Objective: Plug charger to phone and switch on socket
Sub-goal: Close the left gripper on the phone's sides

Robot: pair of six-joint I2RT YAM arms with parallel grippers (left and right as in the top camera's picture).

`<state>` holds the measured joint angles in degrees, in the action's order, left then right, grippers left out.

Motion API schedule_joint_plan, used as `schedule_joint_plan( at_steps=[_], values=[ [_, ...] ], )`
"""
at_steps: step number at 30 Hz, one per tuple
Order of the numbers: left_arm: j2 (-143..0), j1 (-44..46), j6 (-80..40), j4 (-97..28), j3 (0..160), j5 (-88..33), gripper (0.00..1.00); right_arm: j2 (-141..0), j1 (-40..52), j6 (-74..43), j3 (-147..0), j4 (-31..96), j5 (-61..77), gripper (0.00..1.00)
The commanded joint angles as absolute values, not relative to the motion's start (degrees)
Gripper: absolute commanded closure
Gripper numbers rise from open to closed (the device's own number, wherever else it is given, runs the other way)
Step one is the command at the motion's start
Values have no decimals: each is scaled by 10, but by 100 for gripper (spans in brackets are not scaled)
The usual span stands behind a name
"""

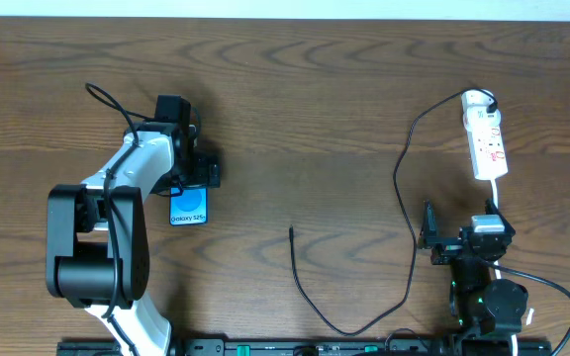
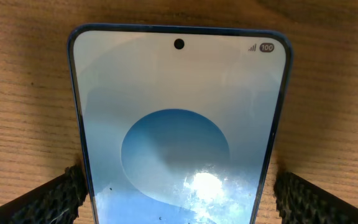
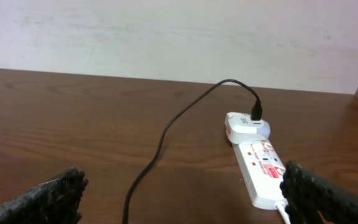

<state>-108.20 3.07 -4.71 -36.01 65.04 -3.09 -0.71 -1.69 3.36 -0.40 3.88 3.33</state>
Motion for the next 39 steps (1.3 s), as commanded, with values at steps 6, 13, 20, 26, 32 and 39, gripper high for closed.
schedule_joint_plan(
  at_steps=[6,13,20,26,32,39],
  values=[
    [-1094,29,-52,-370,629,-23,0,-4,-15,26,-3,41,32,1],
    [-1094,29,-52,-370,629,-23,8,-4,-15,26,-3,41,32,1],
    [-1093,29,-52,-370,629,-23,16,-4,-15,26,-3,41,32,1],
    [-1093,29,-52,-372,629,-23,18,-4,-15,26,-3,41,32,1],
    [-1093,29,-52,-374,629,-23,20,-4,-15,26,-3,41,32,1],
    [-1093,29,-50,-374,629,-23,28,-4,-15,26,-3,41,32,1]
  ],
)
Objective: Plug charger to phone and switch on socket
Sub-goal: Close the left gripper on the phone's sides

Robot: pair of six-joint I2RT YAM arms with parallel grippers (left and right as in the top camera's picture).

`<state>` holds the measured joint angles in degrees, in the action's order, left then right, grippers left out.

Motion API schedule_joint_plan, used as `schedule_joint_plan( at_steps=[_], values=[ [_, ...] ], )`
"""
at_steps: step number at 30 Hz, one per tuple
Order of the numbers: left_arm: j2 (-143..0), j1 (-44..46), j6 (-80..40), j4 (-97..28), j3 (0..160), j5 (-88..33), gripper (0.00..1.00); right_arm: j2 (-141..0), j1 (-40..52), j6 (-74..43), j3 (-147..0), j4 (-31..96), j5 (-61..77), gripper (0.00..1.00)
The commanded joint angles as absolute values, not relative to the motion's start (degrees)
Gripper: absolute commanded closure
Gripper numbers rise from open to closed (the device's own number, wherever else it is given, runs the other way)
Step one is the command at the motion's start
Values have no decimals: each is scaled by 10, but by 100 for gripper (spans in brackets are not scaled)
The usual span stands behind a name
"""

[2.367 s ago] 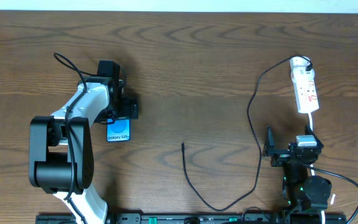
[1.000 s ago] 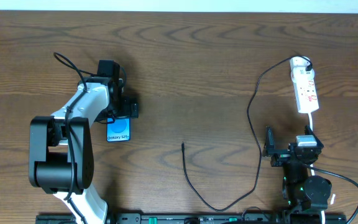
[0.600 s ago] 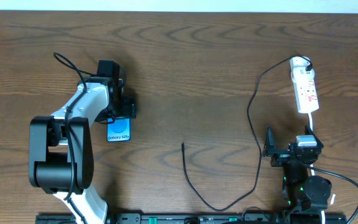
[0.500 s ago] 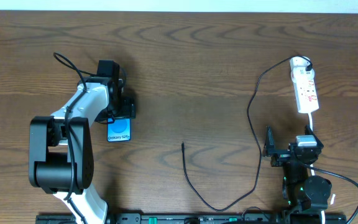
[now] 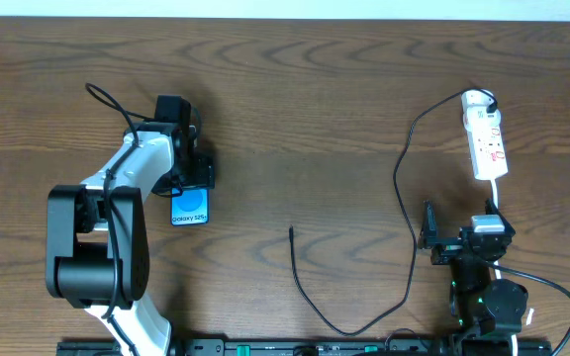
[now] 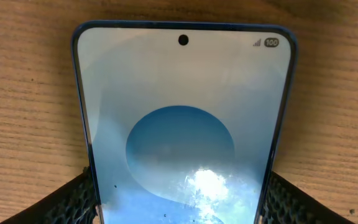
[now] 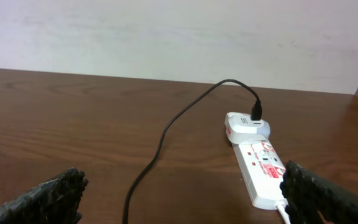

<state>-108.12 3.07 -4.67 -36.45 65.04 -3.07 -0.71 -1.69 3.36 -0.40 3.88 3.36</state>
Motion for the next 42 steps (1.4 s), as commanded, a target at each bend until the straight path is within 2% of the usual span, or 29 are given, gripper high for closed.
schedule_joint_plan(
  at_steps=[1,7,13,19,23,27,29,42],
  values=[
    [-1093,29,-50,-374,629,-23,29,-4,-15,26,-3,41,32,1],
    [-1093,29,-50,-374,629,-23,34,-4,-15,26,-3,41,32,1],
    [-1094,29,-50,-374,629,-23,44,-4,-15,26,-3,41,32,1],
    [-1093,29,-50,-374,629,-23,64,-4,-15,26,-3,41,32,1],
    [-1093,29,-50,-374,629,-23,68,-4,-15,26,-3,41,32,1],
    [-1093,29,-50,-374,629,-23,88,-4,-15,26,-3,41,32,1],
    [-1093,29,-50,-374,629,-23,92,-4,-15,26,-3,41,32,1],
    [-1093,29,-50,-374,629,-23,93,-4,-15,26,-3,41,32,1]
  ],
)
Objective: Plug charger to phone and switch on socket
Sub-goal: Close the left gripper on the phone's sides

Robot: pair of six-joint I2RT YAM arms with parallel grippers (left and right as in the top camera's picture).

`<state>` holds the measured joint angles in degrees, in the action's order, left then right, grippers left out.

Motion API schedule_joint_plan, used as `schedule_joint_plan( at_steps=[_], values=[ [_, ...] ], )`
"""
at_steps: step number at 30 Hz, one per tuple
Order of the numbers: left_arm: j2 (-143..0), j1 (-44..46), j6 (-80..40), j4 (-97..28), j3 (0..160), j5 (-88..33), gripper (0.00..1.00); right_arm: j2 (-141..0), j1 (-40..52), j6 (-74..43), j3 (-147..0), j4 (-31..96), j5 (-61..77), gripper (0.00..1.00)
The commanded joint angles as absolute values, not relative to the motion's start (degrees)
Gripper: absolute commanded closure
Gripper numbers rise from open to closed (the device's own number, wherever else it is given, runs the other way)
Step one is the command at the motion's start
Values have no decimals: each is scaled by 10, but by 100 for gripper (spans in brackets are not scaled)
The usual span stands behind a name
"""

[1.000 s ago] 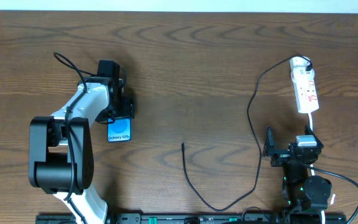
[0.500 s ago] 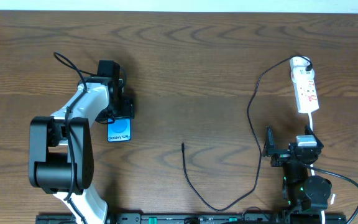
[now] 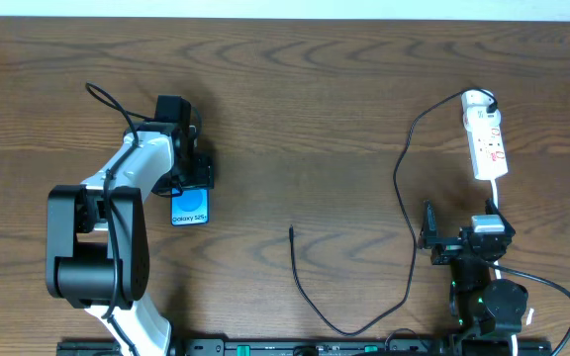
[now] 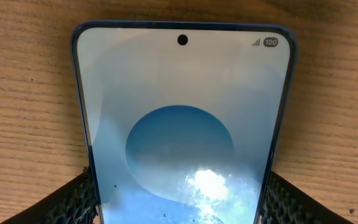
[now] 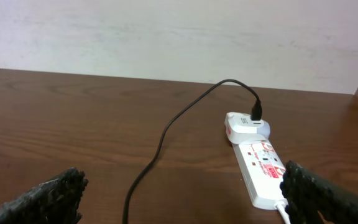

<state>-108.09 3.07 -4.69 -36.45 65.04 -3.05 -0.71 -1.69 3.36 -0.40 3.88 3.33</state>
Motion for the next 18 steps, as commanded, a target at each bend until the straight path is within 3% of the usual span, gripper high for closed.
schedule_joint_plan(
  at_steps=[1,18],
  values=[
    [-1093,29,-50,-374,629,-23,93,-4,-15,26,-3,41,32,1],
    [-1050,29,-48,-420,668,-23,93,-4,-15,26,-3,41,32,1]
  ],
)
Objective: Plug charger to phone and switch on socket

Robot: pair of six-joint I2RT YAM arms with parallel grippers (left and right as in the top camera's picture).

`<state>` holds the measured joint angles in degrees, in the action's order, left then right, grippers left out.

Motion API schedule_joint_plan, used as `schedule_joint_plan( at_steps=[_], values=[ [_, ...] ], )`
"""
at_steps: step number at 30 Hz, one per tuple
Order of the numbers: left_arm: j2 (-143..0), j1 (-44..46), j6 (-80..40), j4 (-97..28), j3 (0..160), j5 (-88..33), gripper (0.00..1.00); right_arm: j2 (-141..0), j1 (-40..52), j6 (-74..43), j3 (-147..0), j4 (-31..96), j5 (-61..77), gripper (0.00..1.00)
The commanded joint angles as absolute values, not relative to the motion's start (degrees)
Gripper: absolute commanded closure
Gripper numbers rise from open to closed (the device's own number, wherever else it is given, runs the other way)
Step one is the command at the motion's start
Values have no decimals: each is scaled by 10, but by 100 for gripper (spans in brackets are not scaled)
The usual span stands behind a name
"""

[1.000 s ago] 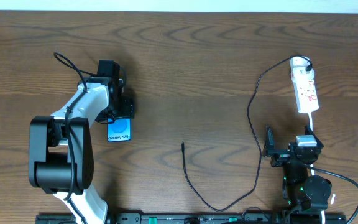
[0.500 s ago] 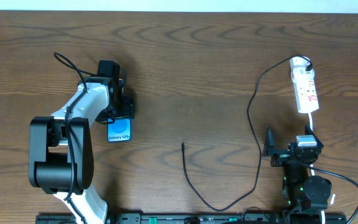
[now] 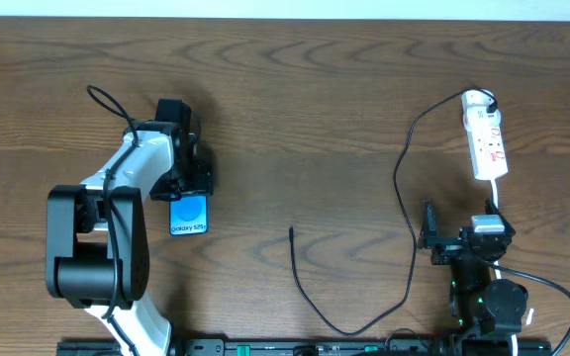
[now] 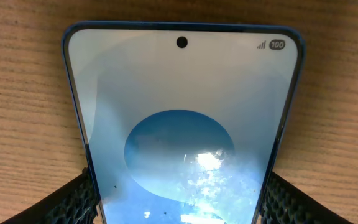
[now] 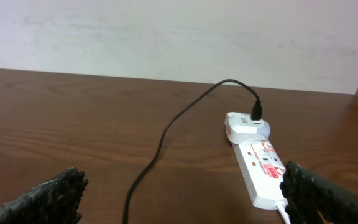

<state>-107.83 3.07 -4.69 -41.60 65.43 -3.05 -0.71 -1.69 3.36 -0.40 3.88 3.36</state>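
A blue-edged phone [image 3: 189, 214] with a lit blue and white screen [image 4: 182, 124] lies screen up at the table's left. My left gripper [image 3: 188, 186] is shut on it, its black pads [image 4: 73, 199] pressed against both long edges. The black charger cable [image 3: 404, 188] runs from a white adapter [image 5: 247, 124] in the white power strip [image 3: 485, 133] to its free plug end [image 3: 292, 232] at mid table. My right gripper [image 5: 182, 199] stands open near the front right, just short of the strip [image 5: 263, 165], with nothing between its fingers.
The strip's own white lead [image 3: 495, 198] runs toward the right arm's base. A pale wall [image 5: 166, 31] stands behind the table's far edge. The cable loops close to the front edge [image 3: 354, 331]. Bare wood lies between the phone and the plug end.
The phone sits a little nearer the front edge in the overhead view and shows more below the left gripper. It looks wider in the left wrist view, with a shifted reflection. The right arm has not moved.
At first my left gripper stood open astride the phone, pads away from its edges. Then it was shut on the phone's sides and stayed so. Now the held phone has shifted slightly. The right gripper, cable and strip stayed put throughout.
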Motion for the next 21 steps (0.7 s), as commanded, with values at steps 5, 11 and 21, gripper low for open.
schedule_joint_plan(
  at_steps=[5,11,21],
  values=[
    [-1018,29,-48,-422,668,-23,93,-4,-15,26,-3,41,32,1],
    [-983,29,-48,-426,668,-26,93,-4,-15,26,-3,41,32,1],
    [-962,29,-48,-432,668,-63,93,-4,-15,26,-3,41,32,1]
  ],
)
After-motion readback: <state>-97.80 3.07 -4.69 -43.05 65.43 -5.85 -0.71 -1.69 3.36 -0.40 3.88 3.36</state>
